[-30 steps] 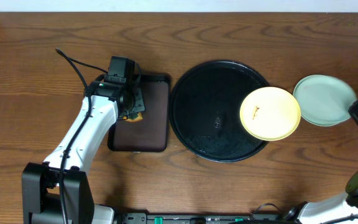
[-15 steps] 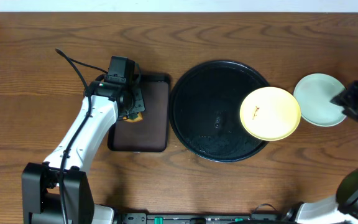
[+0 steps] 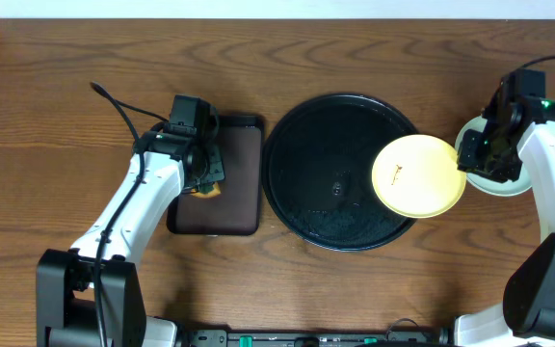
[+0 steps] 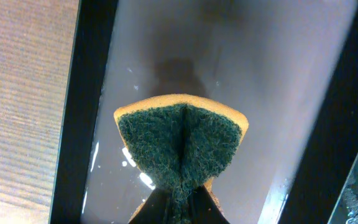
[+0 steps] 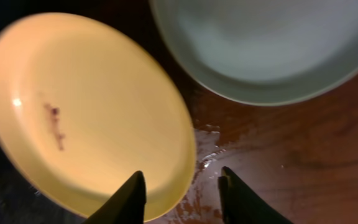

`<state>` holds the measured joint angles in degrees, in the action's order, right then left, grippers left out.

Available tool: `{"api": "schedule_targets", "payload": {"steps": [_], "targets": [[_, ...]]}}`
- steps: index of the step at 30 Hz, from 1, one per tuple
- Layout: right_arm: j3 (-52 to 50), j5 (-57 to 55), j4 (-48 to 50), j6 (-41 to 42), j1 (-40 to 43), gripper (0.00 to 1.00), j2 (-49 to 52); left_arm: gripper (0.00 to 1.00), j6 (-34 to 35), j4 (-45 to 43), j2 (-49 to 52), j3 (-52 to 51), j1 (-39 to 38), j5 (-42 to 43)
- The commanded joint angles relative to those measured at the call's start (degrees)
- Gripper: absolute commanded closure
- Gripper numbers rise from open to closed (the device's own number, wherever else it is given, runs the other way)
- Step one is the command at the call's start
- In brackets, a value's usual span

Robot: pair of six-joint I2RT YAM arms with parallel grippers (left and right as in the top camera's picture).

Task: Clean dirty plates on tray and stack at the side
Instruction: 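Move right gripper to the yellow plate rim and grip it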

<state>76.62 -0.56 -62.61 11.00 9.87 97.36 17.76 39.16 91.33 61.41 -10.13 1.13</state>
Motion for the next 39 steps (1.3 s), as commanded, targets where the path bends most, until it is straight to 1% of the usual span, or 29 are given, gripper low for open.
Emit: {"api": "schedule_targets", "payload": {"steps": [1,7,10,14,18,22,23,25,30,31,32,33,37,39], "targets": [[-1.46,-3.58,0.26,2.32,-0.66,0.69,0.15,0.92,0.09,-0.48,0.2,0.02,0.2,-0.52],[-4.48,-3.82,2.1,3.17,-0.52,0.71,0.15,0.92,0.07,-0.5,0.2,0.02,0.2,-0.52],[-7.17,-3.21,4.42,3.17,-0.55,0.71,0.15,0.92,0.09,-0.7,0.2,0.02,0.2,-0.52],[-10.01,-2.23,7.8,3.15,-0.55,0.73,0.15,0.92,0.09,-0.92,0.2,0.02,0.2,-0.52],[-10.93,-2.25,8.61,3.15,-0.55,0.8,0.15,0.92,0.09,-0.9,0.2,0.02,0.2,-0.52],[-11.13,-2.16,8.63,3.17,-0.55,0.91,0.15,0.92,0.09,-0.9,0.2,0.02,0.2,-0.52],[-11.17,-2.16,8.61,3.17,-0.55,0.96,0.15,0.92,0.09,-0.9,0.2,0.02,0.2,-0.52],[-11.26,-2.14,8.52,3.19,-0.55,0.99,0.15,0.92,0.09,-0.9,0.2,0.02,0.2,-0.52],[-12.0,-2.16,8.92,3.74,-0.85,0.98,0.15,0.92,0.09,-0.9,0.2,0.02,0.2,-0.52],[-12.15,-2.16,9.07,3.74,-0.92,0.95,0.15,0.92,0.07,-0.9,0.2,0.02,0.2,-0.52],[-12.26,-2.16,9.16,3.74,-0.92,0.88,0.15,0.92,0.09,-0.9,0.2,0.02,0.2,-0.52],[-12.26,-2.16,9.11,3.74,-0.92,0.85,0.15,0.92,0.07,-0.9,0.2,0.02,0.2,-0.52],[-12.26,-2.19,9.11,3.74,-0.92,0.83,0.15,0.92,0.09,-0.87,0.2,0.02,0.2,-0.5],[-12.26,-2.16,9.18,3.74,-0.92,0.86,0.15,0.92,0.09,-0.87,0.2,0.02,0.2,-0.5]]}}
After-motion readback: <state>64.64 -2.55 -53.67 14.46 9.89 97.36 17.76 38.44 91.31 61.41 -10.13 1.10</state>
